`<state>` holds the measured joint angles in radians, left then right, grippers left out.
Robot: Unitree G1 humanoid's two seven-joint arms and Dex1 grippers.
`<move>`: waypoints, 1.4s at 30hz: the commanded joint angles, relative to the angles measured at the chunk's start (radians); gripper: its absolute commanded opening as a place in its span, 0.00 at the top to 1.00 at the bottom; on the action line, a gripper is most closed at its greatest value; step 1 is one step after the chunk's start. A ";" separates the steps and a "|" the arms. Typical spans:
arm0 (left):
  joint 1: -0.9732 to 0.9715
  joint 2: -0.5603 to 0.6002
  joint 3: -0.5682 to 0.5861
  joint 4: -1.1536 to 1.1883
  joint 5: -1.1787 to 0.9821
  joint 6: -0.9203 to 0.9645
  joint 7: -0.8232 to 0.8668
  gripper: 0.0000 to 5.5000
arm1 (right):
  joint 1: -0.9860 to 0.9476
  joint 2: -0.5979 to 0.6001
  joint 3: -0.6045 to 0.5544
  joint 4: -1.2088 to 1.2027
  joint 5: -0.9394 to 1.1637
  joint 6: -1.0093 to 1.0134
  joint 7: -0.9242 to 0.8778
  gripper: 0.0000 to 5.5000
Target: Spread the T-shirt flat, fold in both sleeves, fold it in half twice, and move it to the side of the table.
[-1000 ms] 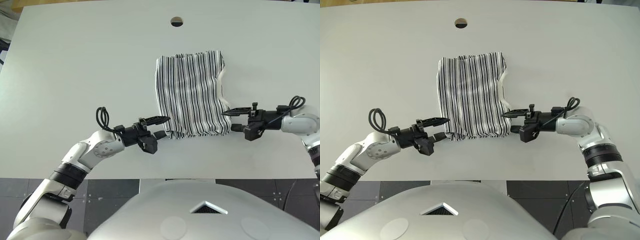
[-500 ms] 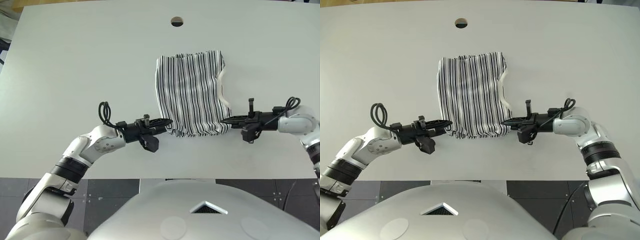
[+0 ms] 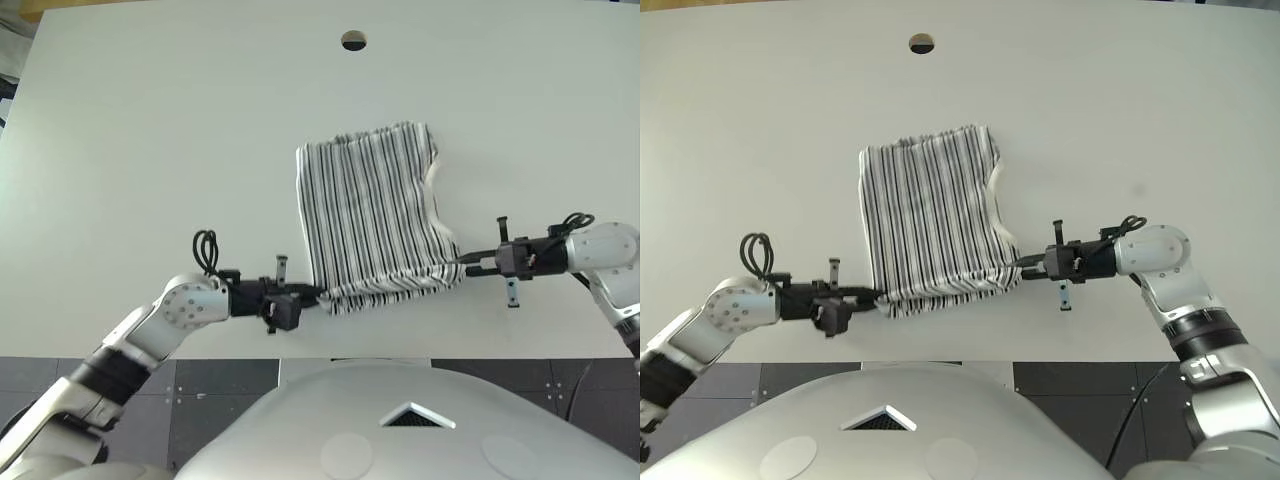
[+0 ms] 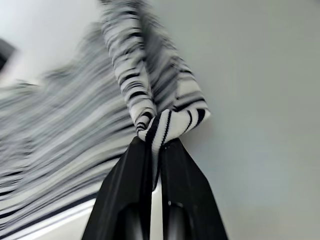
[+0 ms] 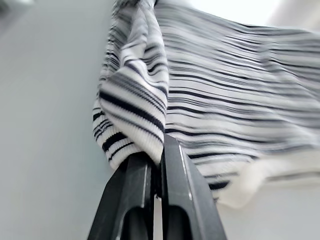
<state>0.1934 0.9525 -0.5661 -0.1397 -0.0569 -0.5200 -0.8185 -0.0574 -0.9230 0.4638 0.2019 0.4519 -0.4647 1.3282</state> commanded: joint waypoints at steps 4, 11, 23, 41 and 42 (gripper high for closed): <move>0.069 0.076 0.094 -0.207 -0.212 0.183 -0.127 0.98 | 0.091 -0.072 -0.118 -0.221 0.142 0.268 0.104 0.98; 0.109 0.065 0.217 -0.325 -0.437 0.318 -0.176 0.98 | 0.120 -0.033 -0.197 -0.314 0.137 0.359 0.108 0.98; -0.075 -0.118 0.374 -0.005 -0.376 0.351 -0.175 0.98 | -0.117 0.254 -0.268 -0.067 -0.072 0.215 -0.061 0.98; -0.351 -0.347 0.396 0.564 -0.087 0.137 -0.124 0.88 | -0.375 0.471 -0.262 0.444 -0.346 0.012 -0.260 0.82; -0.357 -0.349 0.400 0.579 -0.076 0.128 -0.114 0.87 | -0.382 0.475 -0.268 0.469 -0.354 0.009 -0.279 0.80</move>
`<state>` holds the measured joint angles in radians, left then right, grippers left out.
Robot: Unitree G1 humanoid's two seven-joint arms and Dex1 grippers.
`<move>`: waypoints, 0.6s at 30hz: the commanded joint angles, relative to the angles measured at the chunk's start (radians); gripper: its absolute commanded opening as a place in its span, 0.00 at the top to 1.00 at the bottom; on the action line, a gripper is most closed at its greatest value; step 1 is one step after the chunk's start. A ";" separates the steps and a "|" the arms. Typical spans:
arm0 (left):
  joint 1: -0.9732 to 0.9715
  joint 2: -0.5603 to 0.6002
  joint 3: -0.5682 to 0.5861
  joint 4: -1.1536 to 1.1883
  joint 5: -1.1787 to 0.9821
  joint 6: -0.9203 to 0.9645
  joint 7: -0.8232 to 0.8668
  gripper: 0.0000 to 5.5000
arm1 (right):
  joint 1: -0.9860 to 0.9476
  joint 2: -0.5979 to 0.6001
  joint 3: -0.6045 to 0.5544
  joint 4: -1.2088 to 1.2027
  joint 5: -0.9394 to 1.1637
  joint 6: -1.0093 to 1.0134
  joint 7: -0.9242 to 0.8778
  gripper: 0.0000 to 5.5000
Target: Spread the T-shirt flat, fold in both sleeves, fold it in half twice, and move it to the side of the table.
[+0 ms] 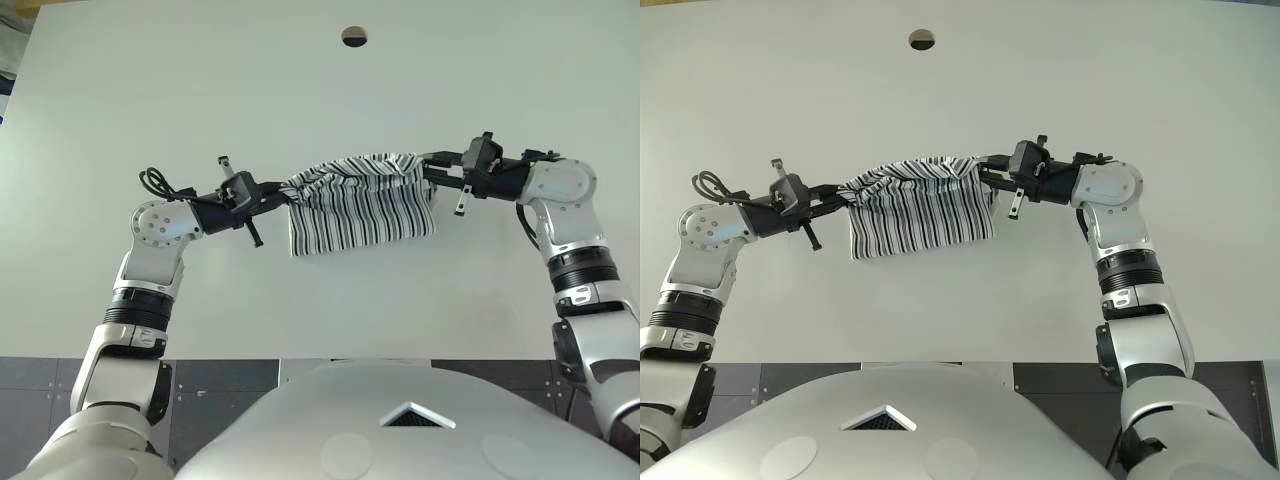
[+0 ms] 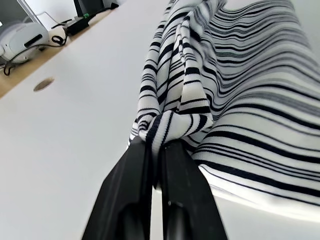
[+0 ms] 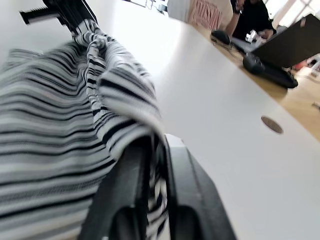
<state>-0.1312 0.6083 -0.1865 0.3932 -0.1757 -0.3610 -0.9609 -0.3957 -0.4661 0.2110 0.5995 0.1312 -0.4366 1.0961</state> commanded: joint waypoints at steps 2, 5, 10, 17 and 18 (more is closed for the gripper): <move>-0.049 -0.014 0.042 0.074 0.039 -0.026 0.044 0.82 | -0.064 0.024 -0.031 0.125 -0.050 -0.029 -0.093 0.73; -0.072 -0.037 0.100 0.085 -0.049 0.048 0.024 0.82 | -0.096 0.041 -0.059 0.175 -0.054 -0.032 -0.159 0.66; -0.119 -0.070 0.183 0.079 -0.168 0.245 0.034 0.82 | -0.125 0.080 -0.105 0.178 -0.042 -0.054 -0.252 0.66; -0.154 -0.095 0.229 0.122 -0.121 0.345 0.175 0.82 | 0.001 0.126 -0.009 -0.087 -0.057 -0.203 -0.178 0.66; -0.127 -0.103 0.223 0.070 -0.125 0.333 0.163 0.82 | 0.019 0.120 0.031 -0.103 -0.126 -0.247 -0.193 0.66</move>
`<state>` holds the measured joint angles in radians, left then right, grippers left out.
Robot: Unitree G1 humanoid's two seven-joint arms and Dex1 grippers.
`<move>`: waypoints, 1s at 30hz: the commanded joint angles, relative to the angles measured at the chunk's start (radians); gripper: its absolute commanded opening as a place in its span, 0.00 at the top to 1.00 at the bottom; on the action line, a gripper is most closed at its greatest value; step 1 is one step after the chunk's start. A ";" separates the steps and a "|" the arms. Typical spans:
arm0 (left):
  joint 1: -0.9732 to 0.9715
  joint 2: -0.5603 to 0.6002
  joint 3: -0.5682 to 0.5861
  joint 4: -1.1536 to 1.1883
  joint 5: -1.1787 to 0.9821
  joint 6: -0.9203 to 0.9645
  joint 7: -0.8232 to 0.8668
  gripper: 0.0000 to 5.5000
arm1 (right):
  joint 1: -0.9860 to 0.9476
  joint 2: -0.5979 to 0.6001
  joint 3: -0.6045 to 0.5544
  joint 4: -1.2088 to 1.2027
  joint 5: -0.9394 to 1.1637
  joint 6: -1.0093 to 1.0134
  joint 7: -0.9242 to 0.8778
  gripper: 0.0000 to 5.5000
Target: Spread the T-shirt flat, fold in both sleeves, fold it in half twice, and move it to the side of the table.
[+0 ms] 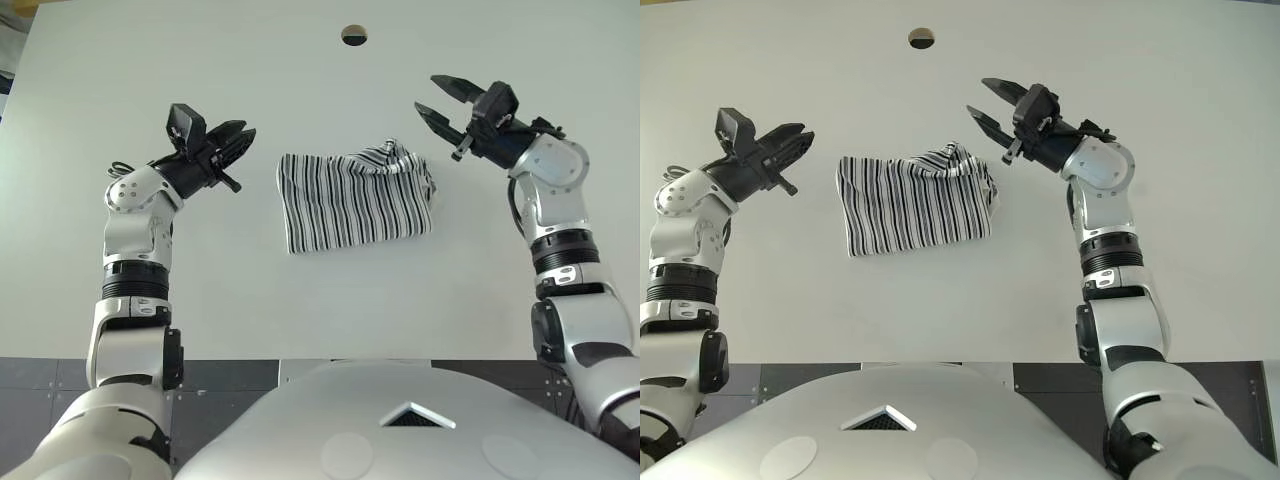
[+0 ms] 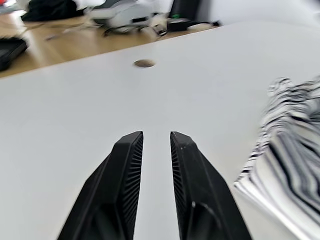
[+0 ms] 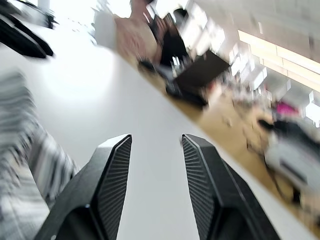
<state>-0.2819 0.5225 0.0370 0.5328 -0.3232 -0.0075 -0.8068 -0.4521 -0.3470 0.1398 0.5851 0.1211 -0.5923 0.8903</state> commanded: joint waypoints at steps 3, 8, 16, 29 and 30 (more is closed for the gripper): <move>0.073 -0.034 -0.018 -0.174 0.027 -0.033 -0.008 0.82 | 0.097 -0.022 0.165 -0.090 -0.267 -0.177 -0.043 0.66; 0.096 -0.038 -0.033 -0.225 0.052 -0.036 -0.009 0.82 | 0.085 -0.046 0.183 -0.053 -0.339 -0.209 -0.107 0.66; 0.108 -0.053 -0.038 -0.232 0.059 -0.048 -0.010 0.82 | -0.002 -0.045 0.146 0.039 -0.460 -0.161 -0.345 0.66; 0.117 -0.073 -0.027 -0.224 0.053 -0.048 -0.007 0.82 | -0.013 -0.069 0.203 0.056 -0.376 -0.271 -0.371 0.66; 0.117 -0.073 -0.027 -0.223 0.053 -0.048 -0.007 0.82 | 0.005 -0.075 0.232 0.048 -0.375 -0.285 -0.331 0.66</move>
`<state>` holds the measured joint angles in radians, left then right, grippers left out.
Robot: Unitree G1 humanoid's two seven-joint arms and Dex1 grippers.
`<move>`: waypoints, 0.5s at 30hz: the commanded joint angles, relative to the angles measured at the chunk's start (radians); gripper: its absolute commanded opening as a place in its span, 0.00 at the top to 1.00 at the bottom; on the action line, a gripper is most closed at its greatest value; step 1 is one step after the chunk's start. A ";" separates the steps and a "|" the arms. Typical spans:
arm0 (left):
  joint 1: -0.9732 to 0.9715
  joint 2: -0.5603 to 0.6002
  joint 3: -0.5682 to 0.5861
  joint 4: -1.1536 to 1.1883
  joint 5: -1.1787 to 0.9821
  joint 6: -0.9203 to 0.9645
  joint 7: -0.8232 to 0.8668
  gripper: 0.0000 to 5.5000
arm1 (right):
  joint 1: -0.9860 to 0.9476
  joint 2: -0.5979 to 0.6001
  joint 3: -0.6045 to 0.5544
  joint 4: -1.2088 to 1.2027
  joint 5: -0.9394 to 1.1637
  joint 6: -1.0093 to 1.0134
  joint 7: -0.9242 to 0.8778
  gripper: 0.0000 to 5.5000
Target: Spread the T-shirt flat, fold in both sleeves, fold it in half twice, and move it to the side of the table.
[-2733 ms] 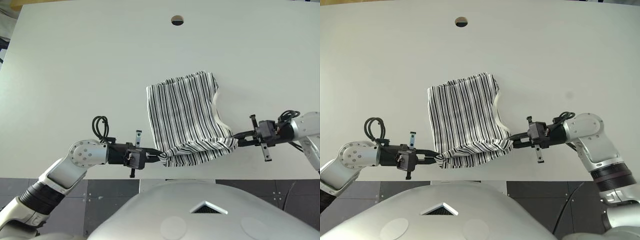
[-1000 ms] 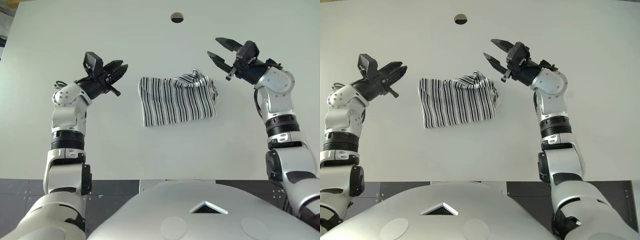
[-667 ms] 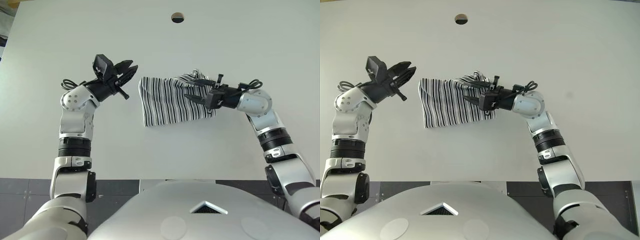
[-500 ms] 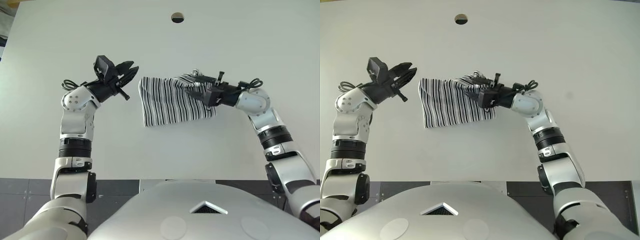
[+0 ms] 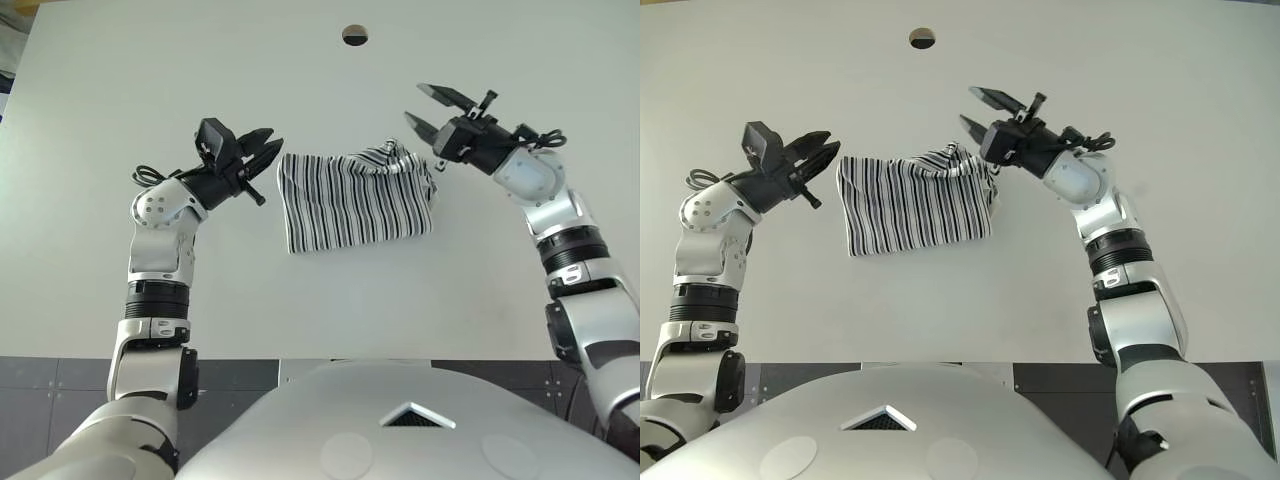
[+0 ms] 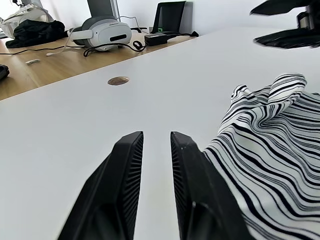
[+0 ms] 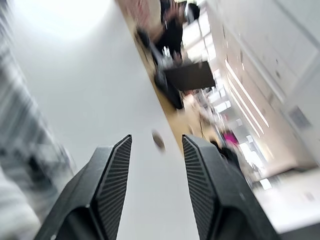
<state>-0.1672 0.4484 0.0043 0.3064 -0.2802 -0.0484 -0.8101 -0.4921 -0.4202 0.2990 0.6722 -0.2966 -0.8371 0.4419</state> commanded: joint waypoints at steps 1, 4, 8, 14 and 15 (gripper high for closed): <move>0.002 0.000 0.006 0.003 0.011 -0.007 -0.004 0.82 | 0.056 -0.008 0.090 -0.043 0.042 -0.046 0.143 0.66; -0.001 -0.002 0.004 0.006 0.013 -0.008 -0.004 0.82 | 0.075 -0.034 0.132 -0.032 0.004 -0.043 0.197 0.66; -0.002 -0.005 0.005 0.003 0.013 -0.008 -0.002 0.82 | 0.067 -0.062 0.153 -0.002 -0.079 -0.008 0.185 0.66; -0.003 -0.011 0.002 0.003 0.020 -0.012 0.004 0.82 | 0.023 -0.072 0.124 0.039 -0.142 0.048 0.079 0.66; -0.004 -0.012 0.001 0.003 0.022 -0.013 0.004 0.82 | 0.018 -0.073 0.120 0.044 -0.143 0.053 0.066 0.66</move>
<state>-0.1672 0.4390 0.0042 0.3077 -0.2756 -0.0500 -0.8091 -0.4528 -0.4758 0.4368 0.6962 -0.4206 -0.8096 0.5280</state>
